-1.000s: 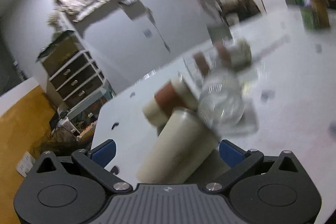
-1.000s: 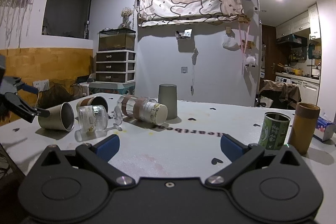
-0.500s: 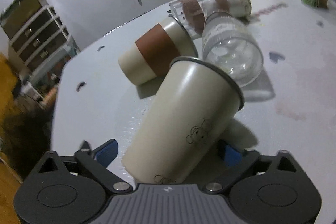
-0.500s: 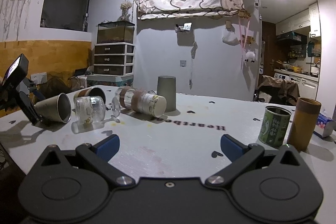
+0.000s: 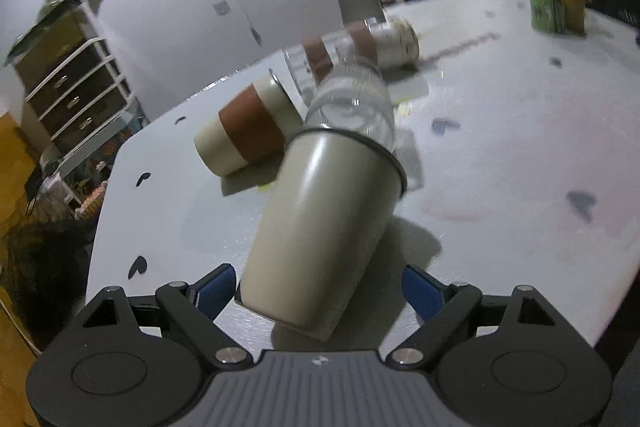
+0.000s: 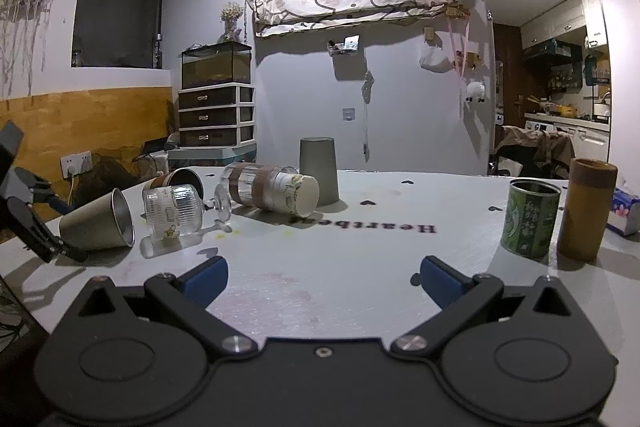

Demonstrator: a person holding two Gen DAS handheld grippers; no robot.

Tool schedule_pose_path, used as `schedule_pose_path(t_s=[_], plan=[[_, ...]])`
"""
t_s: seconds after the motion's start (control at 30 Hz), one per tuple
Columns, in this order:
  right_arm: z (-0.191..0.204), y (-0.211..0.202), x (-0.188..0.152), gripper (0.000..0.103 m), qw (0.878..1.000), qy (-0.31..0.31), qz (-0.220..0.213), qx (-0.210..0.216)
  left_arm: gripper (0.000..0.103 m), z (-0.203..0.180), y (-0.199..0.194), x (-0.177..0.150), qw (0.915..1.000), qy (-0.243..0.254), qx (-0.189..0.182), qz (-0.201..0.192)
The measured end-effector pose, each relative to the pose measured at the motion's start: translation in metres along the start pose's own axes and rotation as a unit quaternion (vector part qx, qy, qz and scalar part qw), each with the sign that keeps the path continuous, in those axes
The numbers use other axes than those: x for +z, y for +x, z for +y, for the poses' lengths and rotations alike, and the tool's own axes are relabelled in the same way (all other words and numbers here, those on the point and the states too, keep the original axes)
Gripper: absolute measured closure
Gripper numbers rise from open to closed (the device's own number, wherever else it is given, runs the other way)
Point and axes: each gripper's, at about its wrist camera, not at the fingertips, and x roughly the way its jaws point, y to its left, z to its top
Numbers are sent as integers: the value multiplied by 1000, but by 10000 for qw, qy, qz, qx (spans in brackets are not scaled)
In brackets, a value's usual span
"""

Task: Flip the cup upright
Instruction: 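Move the left tool to the fallen beige cup and close on its base, then lift the beige cup with the left tool, turning its opening upward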

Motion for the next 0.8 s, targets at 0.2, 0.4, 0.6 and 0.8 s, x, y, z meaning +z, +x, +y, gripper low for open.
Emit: schedule_pose_path(t_s=[0.2,0.4,0.6,0.8], plan=[[-3,2,-2,0,9999,106,42,56,25,-5,-3,2,9998,-182,-75,-62],[-3,1,-4,0,9999,125,48,65,30,-3,5,-3,9988,-228,-420,99],[-4,2,-7,0,9998,177,58,56,38,-23,4,-9,9986,-361,-348,181],[-5,2,-7,0,9997,231,25,43,38,-57,4,5,9907,-1338,-106,221]])
